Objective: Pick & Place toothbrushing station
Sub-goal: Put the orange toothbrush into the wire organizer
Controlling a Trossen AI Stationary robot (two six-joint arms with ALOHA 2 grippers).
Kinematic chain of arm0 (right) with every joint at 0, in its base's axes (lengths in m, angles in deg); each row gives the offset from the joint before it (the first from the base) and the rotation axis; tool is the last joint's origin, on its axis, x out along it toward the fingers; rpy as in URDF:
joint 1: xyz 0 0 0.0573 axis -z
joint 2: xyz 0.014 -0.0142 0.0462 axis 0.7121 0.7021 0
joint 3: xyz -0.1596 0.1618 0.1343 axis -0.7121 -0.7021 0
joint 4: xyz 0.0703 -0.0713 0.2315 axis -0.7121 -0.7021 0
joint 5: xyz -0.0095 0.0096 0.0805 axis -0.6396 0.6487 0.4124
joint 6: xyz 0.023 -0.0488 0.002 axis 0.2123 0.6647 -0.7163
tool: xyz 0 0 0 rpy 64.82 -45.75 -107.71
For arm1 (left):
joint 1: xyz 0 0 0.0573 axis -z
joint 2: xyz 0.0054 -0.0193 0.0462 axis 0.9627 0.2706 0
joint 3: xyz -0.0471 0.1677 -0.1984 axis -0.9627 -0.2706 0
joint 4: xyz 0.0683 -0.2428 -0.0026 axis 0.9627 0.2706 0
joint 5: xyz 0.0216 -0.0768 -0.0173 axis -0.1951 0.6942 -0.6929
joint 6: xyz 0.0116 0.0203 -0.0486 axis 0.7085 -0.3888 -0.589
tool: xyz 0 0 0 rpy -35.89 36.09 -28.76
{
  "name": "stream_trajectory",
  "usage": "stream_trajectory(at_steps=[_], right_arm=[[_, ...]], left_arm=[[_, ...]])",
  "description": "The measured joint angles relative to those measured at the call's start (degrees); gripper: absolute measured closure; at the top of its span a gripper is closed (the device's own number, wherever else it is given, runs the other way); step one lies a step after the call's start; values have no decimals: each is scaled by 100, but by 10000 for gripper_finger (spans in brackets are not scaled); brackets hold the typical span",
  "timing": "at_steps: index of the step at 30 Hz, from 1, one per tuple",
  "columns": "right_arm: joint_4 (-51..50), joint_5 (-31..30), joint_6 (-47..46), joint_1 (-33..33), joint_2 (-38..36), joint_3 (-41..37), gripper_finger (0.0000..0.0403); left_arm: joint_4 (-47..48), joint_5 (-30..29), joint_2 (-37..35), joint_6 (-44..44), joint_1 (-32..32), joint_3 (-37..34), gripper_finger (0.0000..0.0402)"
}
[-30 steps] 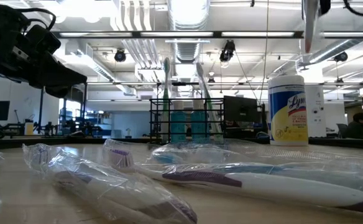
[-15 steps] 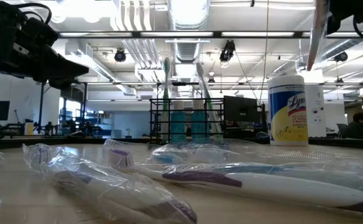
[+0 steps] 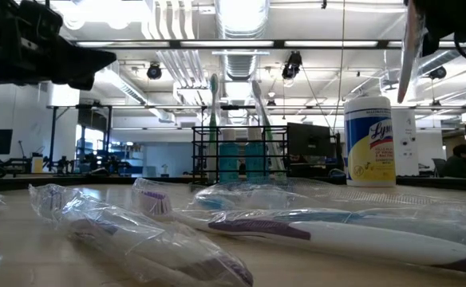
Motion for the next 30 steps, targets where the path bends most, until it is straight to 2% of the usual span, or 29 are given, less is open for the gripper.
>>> stream_trajectory(at_steps=[8,18,25,30], right_arm=[[747,-1,133,0,-1,-547,390],[766,5,141,-2,0,-556,390],[890,11,129,-2,-9,-556,390],[981,13,221,-2,67,-553,390]], left_arm=[[-109,0,-8,-439,0,15,396],[-90,0,-2,-1368,-1,32,396],[50,-31,7,-1414,2,11,396],[49,-354,7,-1377,2,11,396]])
